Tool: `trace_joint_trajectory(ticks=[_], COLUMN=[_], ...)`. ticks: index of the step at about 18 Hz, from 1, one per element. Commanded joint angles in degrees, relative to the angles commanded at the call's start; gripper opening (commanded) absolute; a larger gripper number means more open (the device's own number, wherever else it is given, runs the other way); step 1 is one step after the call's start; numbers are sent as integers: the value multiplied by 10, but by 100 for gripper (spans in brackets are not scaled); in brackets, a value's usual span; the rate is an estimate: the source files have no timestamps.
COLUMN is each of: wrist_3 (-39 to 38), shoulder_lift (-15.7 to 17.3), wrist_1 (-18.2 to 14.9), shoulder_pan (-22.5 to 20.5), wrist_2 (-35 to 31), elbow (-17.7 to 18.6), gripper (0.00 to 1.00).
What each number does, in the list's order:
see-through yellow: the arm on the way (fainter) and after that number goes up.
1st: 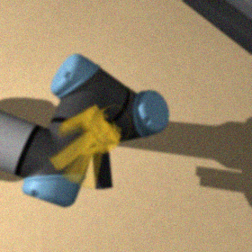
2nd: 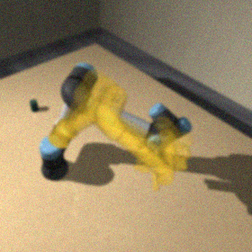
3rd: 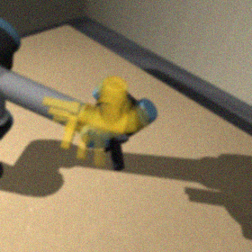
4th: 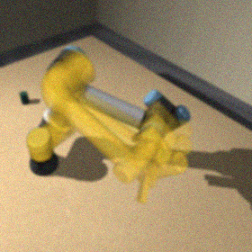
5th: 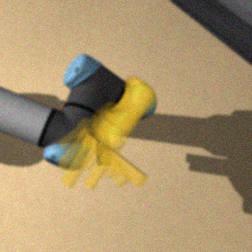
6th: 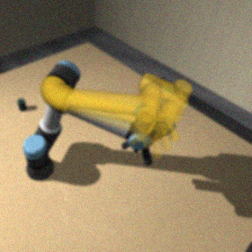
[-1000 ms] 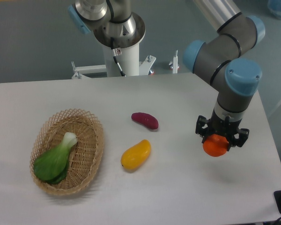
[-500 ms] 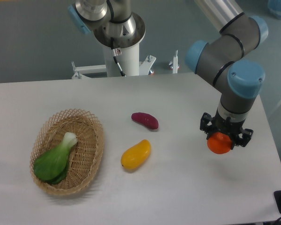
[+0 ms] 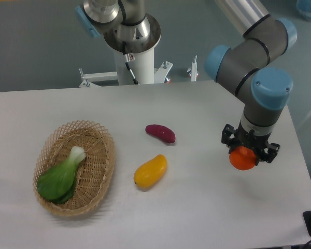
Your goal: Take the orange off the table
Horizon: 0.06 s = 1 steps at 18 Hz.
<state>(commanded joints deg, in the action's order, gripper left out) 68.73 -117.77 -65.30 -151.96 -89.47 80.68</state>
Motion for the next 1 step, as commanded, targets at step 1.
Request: trace_joint_trajectory(ticks=[1], wrist_3=[0], shoulder_lift=[0], wrist_1=[0], shoulder_pan=[0], wrist_2=[0], elbow=[1], gripper=[66])
